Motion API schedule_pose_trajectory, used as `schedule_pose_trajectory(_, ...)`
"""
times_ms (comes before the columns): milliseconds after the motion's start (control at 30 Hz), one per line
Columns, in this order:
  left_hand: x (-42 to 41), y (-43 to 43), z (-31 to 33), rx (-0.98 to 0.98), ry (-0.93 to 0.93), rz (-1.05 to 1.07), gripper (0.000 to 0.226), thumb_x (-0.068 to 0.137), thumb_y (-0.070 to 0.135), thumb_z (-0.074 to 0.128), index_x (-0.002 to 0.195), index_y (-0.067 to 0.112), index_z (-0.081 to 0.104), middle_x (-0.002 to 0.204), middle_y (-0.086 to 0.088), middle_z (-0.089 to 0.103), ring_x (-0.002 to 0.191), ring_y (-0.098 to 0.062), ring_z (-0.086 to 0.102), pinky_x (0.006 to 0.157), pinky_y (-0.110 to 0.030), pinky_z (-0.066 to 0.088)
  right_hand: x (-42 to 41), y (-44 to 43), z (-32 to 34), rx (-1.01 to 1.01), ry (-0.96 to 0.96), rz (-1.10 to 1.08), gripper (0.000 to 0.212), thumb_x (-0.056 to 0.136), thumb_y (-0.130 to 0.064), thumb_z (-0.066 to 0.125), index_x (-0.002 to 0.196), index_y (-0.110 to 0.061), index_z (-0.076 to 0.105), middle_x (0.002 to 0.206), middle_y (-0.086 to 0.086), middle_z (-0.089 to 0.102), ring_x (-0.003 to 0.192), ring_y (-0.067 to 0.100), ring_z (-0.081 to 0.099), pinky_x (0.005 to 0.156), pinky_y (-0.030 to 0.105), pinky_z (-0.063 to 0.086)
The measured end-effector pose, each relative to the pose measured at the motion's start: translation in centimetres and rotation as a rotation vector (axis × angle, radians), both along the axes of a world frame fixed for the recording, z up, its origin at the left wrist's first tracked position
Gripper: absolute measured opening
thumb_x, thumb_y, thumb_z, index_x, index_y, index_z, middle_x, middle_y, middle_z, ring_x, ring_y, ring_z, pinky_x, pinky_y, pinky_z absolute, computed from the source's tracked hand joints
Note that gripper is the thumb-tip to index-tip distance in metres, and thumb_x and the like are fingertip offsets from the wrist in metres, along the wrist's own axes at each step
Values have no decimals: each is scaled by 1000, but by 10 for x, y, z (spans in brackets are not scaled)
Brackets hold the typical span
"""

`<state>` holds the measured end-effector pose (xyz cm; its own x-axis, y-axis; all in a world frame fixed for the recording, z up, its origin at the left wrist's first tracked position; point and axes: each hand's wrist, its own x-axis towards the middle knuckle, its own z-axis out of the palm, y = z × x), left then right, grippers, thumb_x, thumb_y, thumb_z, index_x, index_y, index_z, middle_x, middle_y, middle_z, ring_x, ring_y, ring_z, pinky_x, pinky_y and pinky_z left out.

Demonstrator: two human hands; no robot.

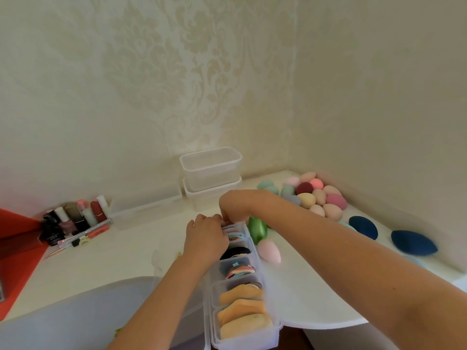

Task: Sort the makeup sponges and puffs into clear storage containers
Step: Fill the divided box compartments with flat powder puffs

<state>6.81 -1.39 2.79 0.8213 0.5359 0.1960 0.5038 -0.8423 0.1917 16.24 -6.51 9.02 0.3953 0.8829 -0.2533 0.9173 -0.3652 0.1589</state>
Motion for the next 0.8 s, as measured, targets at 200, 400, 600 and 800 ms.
schedule_pose_trajectory(200,-1,-5,4,-79,-27,6,36,91,14,40,125,21,50,120,-7,58,114,-24,47,97,-35,35,7,-24,-2,363,169,-56,16,80,-16,68,91,-7,76,89,10,73,83,24,67,75,32,55)
schedule_pose_trajectory(400,-2,-5,6,-66,-17,-40,38,91,14,39,122,31,53,117,-2,62,110,-23,46,90,-34,36,-10,-66,19,597,233,-79,23,86,-28,64,89,-8,74,87,6,72,80,20,65,72,32,51)
schedule_pose_trajectory(600,-5,-4,6,-79,-28,-52,40,92,14,37,123,31,56,122,-6,48,115,-25,40,95,-35,36,-13,-142,12,534,95,-395,33,90,-36,52,99,-8,67,86,8,63,87,29,58,65,37,45)
schedule_pose_trajectory(800,-15,-6,11,-292,-76,-99,41,97,22,39,138,18,46,137,-15,46,129,-29,40,107,-36,31,-15,-224,-34,560,-62,-714,18,100,-20,37,109,-12,50,116,9,58,100,25,55,69,25,38)
